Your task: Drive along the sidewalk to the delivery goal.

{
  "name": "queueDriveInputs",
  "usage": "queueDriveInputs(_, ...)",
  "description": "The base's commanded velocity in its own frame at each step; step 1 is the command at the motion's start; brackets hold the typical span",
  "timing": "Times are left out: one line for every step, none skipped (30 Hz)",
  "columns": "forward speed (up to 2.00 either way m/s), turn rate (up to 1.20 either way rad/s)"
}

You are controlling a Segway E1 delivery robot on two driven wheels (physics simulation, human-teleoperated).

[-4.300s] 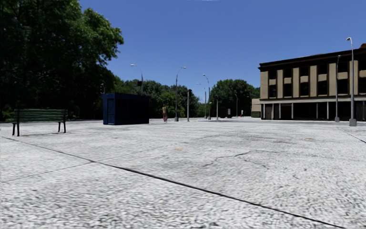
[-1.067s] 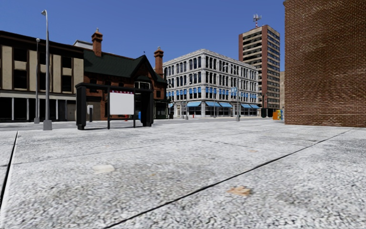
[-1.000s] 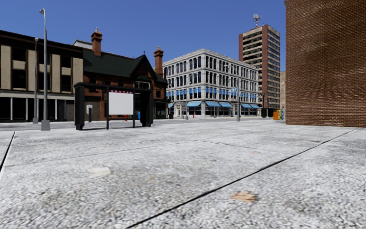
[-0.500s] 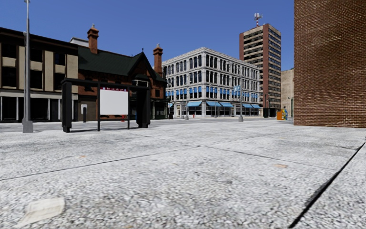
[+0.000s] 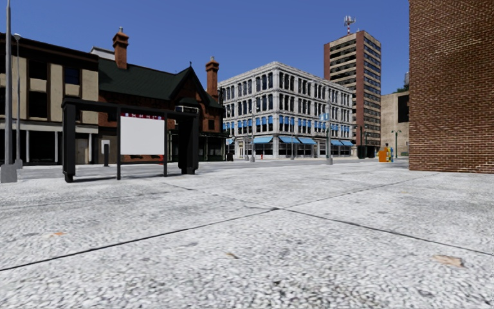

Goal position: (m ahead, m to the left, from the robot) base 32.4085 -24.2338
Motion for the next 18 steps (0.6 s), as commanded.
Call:
queueDriveInputs(1.93,0.00)
queueDriveInputs(1.93,0.00)
queueDriveInputs(1.93,0.00)
queueDriveInputs(1.93,0.00)
queueDriveInputs(1.93,0.00)
queueDriveInputs(1.93,0.00)
queueDriveInputs(1.93,0.00)
queueDriveInputs(1.93,0.00)
queueDriveInputs(1.93,0.00)
queueDriveInputs(1.93,0.00)
queueDriveInputs(1.93,0.00)
queueDriveInputs(1.93,0.00)
queueDriveInputs(1.93,0.00)
queueDriveInputs(1.93,0.00)
queueDriveInputs(1.93,0.00)
queueDriveInputs(1.93,0.00)
queueDriveInputs(1.93,0.00)
queueDriveInputs(1.93,0.00)
